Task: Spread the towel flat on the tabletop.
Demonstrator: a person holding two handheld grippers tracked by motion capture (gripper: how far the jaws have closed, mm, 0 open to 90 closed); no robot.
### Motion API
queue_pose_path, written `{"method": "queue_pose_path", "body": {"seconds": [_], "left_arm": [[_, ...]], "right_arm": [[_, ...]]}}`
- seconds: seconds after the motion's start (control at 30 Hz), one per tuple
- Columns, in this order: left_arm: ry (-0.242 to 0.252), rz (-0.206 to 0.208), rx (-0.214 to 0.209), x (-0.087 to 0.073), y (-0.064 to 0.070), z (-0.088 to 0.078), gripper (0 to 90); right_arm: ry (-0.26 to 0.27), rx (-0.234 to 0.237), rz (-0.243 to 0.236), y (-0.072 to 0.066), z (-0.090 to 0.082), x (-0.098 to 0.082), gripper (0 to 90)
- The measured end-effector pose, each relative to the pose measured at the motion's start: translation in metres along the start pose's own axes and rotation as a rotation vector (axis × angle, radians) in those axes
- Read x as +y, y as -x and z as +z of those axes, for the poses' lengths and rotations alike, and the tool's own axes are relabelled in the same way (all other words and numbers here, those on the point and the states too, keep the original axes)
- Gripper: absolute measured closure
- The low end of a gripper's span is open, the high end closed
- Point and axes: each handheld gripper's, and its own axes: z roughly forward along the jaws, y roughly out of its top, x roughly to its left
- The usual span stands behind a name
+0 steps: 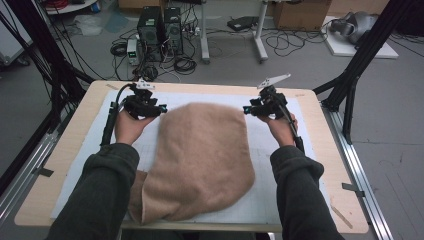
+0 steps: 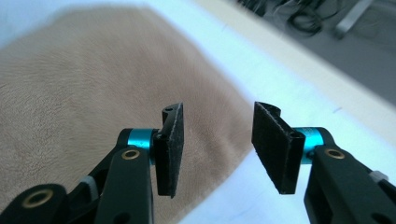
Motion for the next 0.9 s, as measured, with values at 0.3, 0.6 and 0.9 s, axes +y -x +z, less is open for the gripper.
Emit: {"method": "queue_pose_path", "body": {"seconds": [0.3,0.6,0.9], "left_arm": [[-0.098,0.009,-0.231,-0.073,0.042,-0.025,42.7],[-0.195,0.112,-0.267,-0.111,0.067,-0.018,61.0],[-0.131,0.071,-0.21,-0.098,0.053,-0.02,87.5]], "right_arm": [[-0.022,0.17,-0.085,-0.07,-0.007,-0.058,48.2],[-0.093,0.282,-0.159,-0.126,-0.011,-0.129,50.1],[-0.059,0.317,-0.191,-0.123,-0.008,-0.123,85.8]]}}
